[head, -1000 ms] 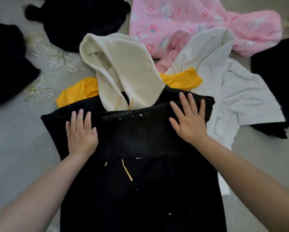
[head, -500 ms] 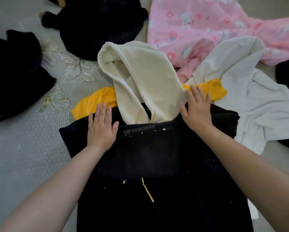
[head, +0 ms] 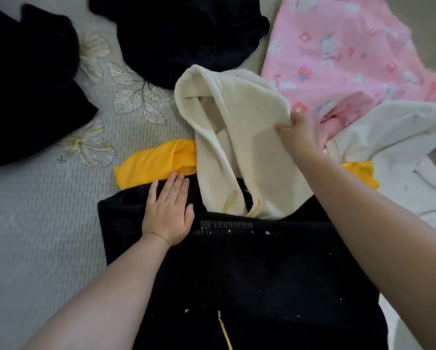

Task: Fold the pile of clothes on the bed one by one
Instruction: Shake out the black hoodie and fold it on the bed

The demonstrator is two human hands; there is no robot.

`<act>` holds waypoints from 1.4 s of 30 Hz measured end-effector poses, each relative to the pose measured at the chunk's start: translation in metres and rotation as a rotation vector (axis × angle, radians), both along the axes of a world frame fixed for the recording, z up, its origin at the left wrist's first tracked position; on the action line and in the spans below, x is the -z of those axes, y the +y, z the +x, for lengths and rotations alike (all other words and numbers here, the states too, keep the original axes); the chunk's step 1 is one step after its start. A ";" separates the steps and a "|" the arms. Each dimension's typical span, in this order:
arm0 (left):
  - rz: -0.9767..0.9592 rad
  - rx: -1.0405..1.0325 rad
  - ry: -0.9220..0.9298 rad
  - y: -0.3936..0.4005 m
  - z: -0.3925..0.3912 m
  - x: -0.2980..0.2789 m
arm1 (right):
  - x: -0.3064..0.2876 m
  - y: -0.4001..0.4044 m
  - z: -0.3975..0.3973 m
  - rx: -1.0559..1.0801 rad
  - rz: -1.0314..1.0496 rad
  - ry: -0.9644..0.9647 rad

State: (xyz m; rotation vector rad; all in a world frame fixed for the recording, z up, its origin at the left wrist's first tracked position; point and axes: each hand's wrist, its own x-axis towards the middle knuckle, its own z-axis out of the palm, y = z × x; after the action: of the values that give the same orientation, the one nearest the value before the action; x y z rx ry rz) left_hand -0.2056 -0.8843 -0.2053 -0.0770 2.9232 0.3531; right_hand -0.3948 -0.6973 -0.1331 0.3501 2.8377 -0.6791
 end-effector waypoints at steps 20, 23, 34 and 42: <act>0.553 -0.197 0.477 0.017 0.087 -0.109 | -0.045 0.133 0.245 -1.227 0.203 0.539; 0.633 -0.228 0.457 0.042 0.099 -0.123 | -0.050 0.139 0.260 -1.366 0.339 0.453; 0.490 -0.623 0.028 0.078 0.211 -0.097 | -0.045 0.149 0.318 -1.479 0.384 0.101; 1.007 -1.192 -0.217 0.126 0.202 -0.098 | -0.024 0.149 0.318 -1.443 0.450 -0.103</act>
State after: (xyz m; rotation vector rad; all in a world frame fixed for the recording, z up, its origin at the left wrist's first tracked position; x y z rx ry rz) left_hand -0.0036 -0.7583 -0.1076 -1.5118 1.8170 1.7056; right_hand -0.0764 -0.5479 -0.1095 -1.3957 2.2319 0.2758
